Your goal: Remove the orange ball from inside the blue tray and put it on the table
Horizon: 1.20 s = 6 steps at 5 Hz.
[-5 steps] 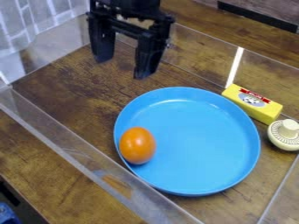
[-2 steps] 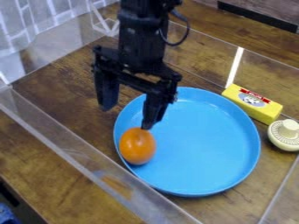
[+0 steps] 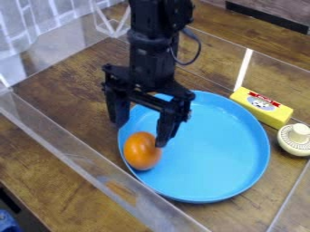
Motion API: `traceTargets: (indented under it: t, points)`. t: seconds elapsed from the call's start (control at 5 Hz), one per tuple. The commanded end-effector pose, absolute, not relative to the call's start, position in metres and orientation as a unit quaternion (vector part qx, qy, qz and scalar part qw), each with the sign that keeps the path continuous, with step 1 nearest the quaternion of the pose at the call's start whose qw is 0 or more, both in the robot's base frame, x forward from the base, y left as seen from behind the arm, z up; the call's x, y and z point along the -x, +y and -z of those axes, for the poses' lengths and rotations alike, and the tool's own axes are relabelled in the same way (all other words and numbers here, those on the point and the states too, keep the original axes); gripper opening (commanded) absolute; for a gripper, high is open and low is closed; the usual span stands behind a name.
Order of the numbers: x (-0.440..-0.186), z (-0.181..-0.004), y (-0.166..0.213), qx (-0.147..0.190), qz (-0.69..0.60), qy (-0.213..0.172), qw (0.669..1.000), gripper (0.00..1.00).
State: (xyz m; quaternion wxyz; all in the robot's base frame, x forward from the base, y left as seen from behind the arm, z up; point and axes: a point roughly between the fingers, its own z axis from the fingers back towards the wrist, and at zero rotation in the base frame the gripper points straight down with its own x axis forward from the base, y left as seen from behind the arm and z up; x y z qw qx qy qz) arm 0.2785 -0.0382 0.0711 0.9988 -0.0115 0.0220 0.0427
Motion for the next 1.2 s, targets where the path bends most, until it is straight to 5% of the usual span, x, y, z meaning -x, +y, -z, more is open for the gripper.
traceTargets:
  t: [0.0, 0.6, 0.8, 1.0]
  points:
    - [-0.281, -0.069, -0.049, 0.016, -0.036, 0.002, 0.999, 1.00]
    - [-0.284, -0.033, -0.056, 0.021, -0.036, -0.014, 0.999, 1.00]
    - [-0.286, -0.035, -0.057, 0.018, -0.037, -0.014, 0.999, 0.00]
    - [-0.287, -0.039, -0.057, 0.013, -0.037, -0.013, 0.999, 0.00]
